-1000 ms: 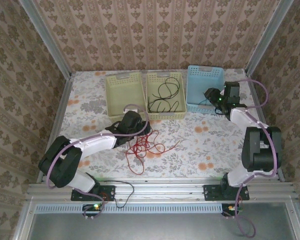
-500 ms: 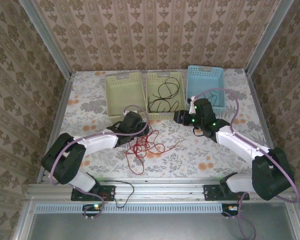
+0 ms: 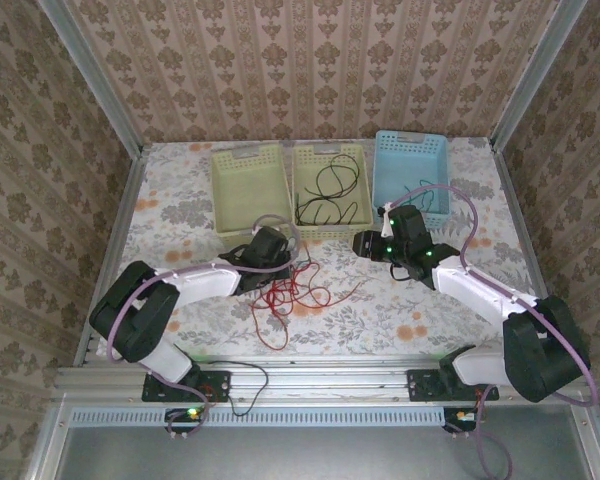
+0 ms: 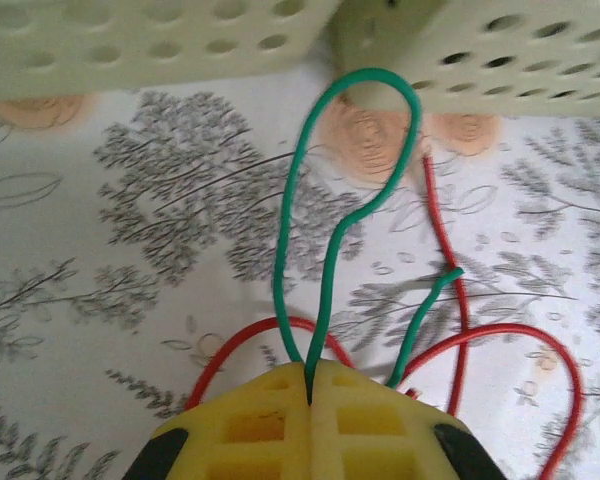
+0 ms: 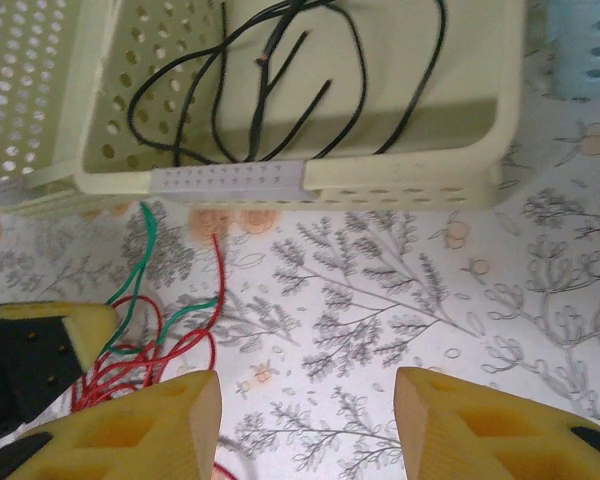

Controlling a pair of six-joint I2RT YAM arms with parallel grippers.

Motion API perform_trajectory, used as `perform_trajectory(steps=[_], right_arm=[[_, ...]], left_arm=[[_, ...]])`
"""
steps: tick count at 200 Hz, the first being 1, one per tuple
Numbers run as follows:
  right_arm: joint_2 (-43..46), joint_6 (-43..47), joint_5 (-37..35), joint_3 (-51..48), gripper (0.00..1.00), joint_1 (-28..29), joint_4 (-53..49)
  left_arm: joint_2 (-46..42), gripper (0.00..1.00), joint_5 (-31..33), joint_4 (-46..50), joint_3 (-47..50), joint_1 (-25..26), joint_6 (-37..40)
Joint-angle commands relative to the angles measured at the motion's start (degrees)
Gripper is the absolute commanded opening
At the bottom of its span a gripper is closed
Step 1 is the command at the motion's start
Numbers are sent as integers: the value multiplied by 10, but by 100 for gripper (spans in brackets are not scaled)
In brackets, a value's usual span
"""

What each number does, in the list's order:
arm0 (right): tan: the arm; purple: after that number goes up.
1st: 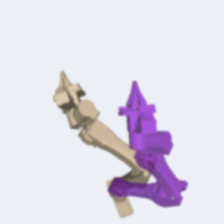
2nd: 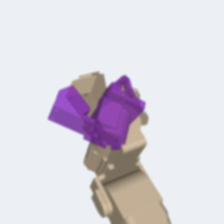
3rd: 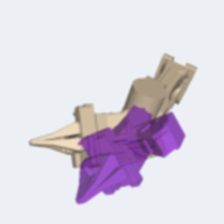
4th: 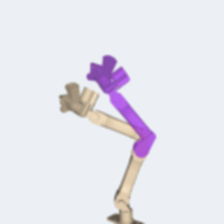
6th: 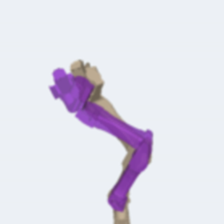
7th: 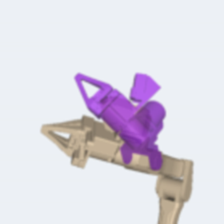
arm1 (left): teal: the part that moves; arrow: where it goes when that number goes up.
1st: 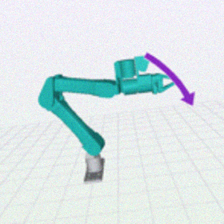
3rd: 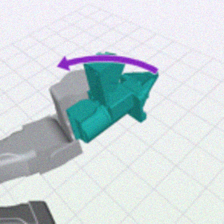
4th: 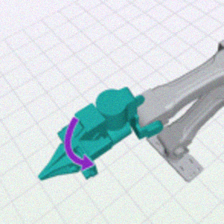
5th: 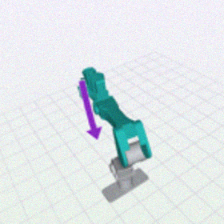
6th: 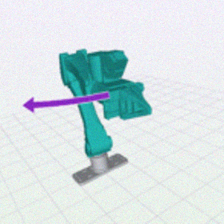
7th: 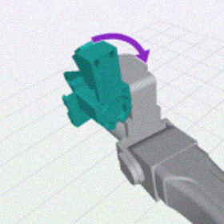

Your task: Untangle the cables

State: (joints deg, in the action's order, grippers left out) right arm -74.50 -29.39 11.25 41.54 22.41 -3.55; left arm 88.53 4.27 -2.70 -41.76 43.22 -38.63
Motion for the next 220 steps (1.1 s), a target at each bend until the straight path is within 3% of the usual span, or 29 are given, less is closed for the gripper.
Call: perform_trajectory(steps=[1,31,74,132,220], right_arm=[[9,16,74,18,51,1,28],[15,-5,160,19,51,2,80],[-3,-19,221,49,52,18,107],[-83,-13,189,101,52,45,47],[-210,20,202,168,52,59,-37]], left_arm=[[-51,0,-9,-58,9,14,52],[-115,0,-33,-79,29,15,99],[-152,0,-92,-101,40,15,117],[-141,0,-91,-122,43,20,96],[-122,0,-57,-113,73,20,73]])
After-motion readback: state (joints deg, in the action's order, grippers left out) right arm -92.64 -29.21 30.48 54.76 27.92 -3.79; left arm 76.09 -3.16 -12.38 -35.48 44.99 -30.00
